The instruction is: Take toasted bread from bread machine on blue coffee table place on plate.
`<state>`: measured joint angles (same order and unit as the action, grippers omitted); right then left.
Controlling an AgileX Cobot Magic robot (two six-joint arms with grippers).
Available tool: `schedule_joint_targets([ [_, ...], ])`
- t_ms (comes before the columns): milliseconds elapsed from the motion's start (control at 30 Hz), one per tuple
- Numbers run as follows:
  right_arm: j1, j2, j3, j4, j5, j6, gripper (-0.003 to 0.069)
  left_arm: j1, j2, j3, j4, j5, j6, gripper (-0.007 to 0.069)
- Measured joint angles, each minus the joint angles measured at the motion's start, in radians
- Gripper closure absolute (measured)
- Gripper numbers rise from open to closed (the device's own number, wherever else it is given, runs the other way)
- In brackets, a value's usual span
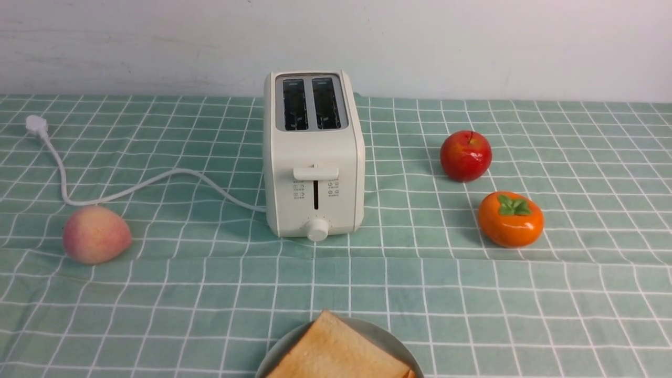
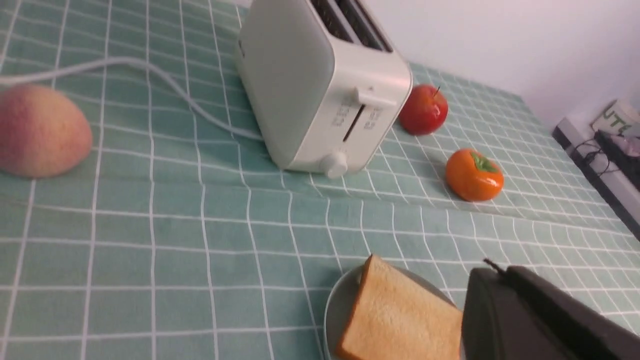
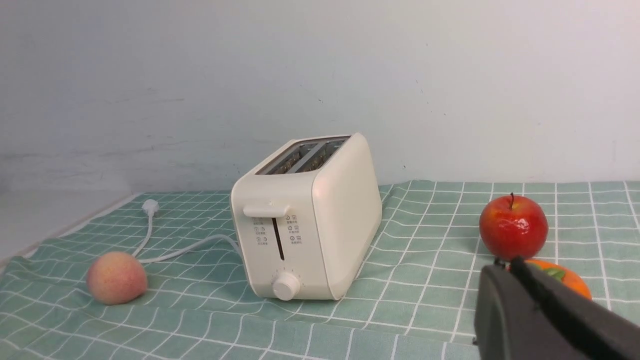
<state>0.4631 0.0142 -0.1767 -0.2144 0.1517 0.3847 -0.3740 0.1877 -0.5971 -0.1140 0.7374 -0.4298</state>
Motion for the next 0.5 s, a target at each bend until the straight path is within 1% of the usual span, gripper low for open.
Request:
schedule_joint_targets([
  [300,0.0,0.0,0.0,0.0,0.001,0.0,0.0657,0.0,0.0,0.0,0.006,-0.005,0.0,0.0638],
  [400,0.0,0.0,0.0,-0.003,0.001,0.0,0.0654,0.001,-0.002,0.028,0.009,-0.016,0.001,0.0638],
  [500,0.0,0.0,0.0,-0.003,0.001,0.0,0.0649,0.04,-0.04,0.109,0.075,-0.082,0.029,0.0638],
])
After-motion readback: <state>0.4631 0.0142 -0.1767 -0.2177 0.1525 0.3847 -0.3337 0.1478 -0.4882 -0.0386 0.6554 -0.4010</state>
